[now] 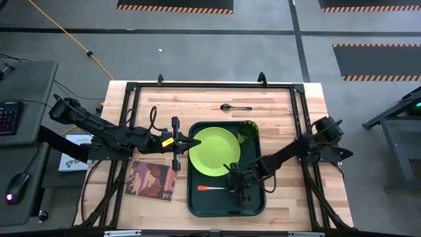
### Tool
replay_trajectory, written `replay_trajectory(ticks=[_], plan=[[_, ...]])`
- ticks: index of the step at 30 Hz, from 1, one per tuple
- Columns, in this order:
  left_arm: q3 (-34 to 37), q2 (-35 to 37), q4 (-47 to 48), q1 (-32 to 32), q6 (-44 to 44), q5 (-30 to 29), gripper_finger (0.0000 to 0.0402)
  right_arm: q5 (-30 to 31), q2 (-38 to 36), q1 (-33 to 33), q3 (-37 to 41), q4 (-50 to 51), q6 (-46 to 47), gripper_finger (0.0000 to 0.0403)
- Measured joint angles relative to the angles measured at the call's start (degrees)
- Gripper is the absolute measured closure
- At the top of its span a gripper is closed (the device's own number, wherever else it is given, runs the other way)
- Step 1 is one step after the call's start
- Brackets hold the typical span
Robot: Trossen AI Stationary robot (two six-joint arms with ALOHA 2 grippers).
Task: Pick and place plate/cup/fork/spoon on tray
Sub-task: Put the orange fork on the black serving tray to the right of the green plate, then put the black spoon on the black serving tray in between the green plate and orange fork
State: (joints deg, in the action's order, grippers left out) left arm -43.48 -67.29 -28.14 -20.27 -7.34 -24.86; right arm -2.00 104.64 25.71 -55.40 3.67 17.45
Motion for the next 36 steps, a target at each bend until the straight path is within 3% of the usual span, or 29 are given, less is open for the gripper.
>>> replay_trajectory(ticks=[7,12,19,28,33,36], plan=[[0.00,0.00,0.02,0.00,-0.76,0.00,0.0401,0.39,-0.72,-1.00,0.00,0.93,-1.91,0.0403],[0.00,0.00,0.16,0.00,-0.78,0.01,0.0401,1.50,-6.81,0.04,0.00,7.00,-1.15,0.0403],[0.04,0.00,0.78,0.00,-0.75,0.02,0.0401,20.01,-20.82,5.22,0.00,17.17,-0.87,0.0403],[0.04,0.00,0.74,0.00,-0.23,0.04,0.0401,29.92,-29.22,6.88,0.00,20.14,-5.02,0.0403],[0.04,0.00,0.91,0.00,-0.26,0.04,0.0401,29.44,-32.80,3.35,7.33,9.61,-10.46,0.0403],[0.04,0.00,0.91,0.00,-0.26,0.04,0.0401,28.50,-38.55,-1.34,14.18,0.67,-13.85,0.0403]])
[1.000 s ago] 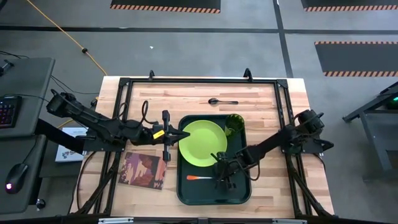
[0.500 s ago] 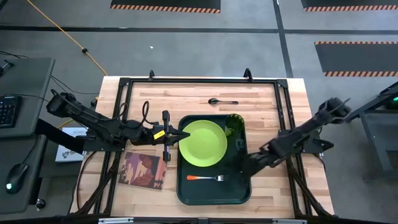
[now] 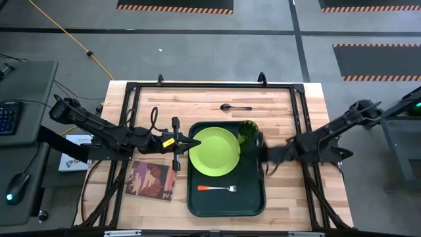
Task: Pick and place plate/cup/fork/spoon on tray
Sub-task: Put the black spoon on the black serving tray in between the green plate and orange fork
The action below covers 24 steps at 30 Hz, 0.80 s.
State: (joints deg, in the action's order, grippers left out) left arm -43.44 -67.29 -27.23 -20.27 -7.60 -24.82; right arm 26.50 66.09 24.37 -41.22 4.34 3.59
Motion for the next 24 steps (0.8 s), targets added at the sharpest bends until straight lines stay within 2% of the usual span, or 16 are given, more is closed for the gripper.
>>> replay_trajectory(ticks=[4,9,16,21,24], plan=[[0.00,-0.02,-0.02,0.00,-0.04,0.00,0.0401,-2.89,-9.68,-9.35,6.83,-11.67,-4.06,0.0403],[0.00,-0.04,-0.45,0.06,-0.15,-0.25,0.0401,-2.06,-17.68,-24.54,9.10,-13.75,-2.08,0.0403],[0.00,-0.04,-0.91,0.13,-0.15,-1.46,0.0401,-7.66,-15.56,-45.23,6.96,-12.63,7.35,0.0403],[0.00,-0.04,-0.33,0.13,0.09,-1.46,0.0401,-19.06,-10.93,-59.79,3.23,-2.96,13.84,0.0402],[0.00,-0.04,1.11,0.13,1.49,-1.46,0.0401,-25.75,-8.76,-67.20,2.28,2.85,14.13,0.0396]])
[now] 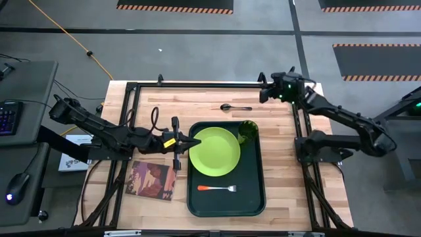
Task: Pick and place plate/cup/fork/spoon on tray
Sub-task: Put the black spoon on the black serving tray in between the green plate and orange fork
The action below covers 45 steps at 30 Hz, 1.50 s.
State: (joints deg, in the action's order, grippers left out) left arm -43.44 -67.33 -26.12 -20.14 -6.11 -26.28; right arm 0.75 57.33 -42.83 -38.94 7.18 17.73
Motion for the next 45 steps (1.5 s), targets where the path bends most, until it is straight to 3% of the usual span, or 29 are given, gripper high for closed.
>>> replay_trajectory(ticks=[3,6,12,17,26,32,45], plan=[[0.00,0.00,1.54,0.00,1.27,-0.01,0.0401,-7.03,2.27,-5.13,1.30,1.68,-0.08,0.0381],[0.00,0.00,1.46,0.02,1.38,-0.04,0.0401,-10.18,5.11,-7.78,4.24,0.23,-0.17,0.0354],[0.00,0.01,0.25,0.02,1.42,-0.04,0.0401,-15.21,12.30,-8.98,10.23,-9.83,0.02,0.0284],[0.00,0.02,0.26,0.02,1.42,-0.04,0.0401,-19.27,18.84,-8.92,12.87,-16.00,-0.74,0.0265],[0.00,0.02,0.49,0.96,1.07,-0.04,0.0401,-18.95,29.12,-5.54,12.92,-23.81,-4.56,0.0265],[0.00,0.02,1.19,2.18,1.27,-0.07,0.0401,-14.09,34.37,-1.81,12.88,-29.44,-10.42,0.0265],[0.00,0.02,2.30,2.56,1.55,-0.04,0.0401,-10.11,37.82,-0.61,11.45,-30.47,-20.99,0.0266]])
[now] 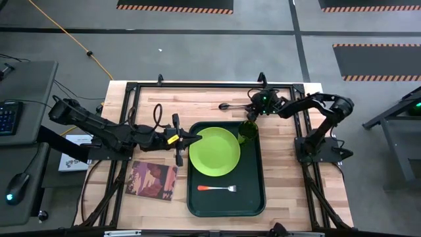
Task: Pick and place plate/cup/fork/spoon on tray
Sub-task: Put the black spoon on the black serving tray in between the green plate and orange fork
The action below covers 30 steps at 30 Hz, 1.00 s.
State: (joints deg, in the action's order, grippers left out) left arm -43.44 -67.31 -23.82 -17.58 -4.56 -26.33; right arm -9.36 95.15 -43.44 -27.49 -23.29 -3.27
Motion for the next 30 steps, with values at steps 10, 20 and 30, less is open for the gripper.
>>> replay_trajectory(ticks=[10,20,30], plan=[[0.00,0.00,0.14,0.00,-0.01,0.00,0.0401,6.17,-0.36,0.02,-0.28,6.85,1.26,0.0392],[0.00,0.00,0.90,0.00,-0.04,0.02,0.0401,4.52,-4.55,0.05,0.21,12.80,9.81,0.0400],[0.00,0.00,0.87,0.00,-0.12,0.02,0.0401,3.26,-18.26,0.43,0.59,30.78,10.55,0.0403]])
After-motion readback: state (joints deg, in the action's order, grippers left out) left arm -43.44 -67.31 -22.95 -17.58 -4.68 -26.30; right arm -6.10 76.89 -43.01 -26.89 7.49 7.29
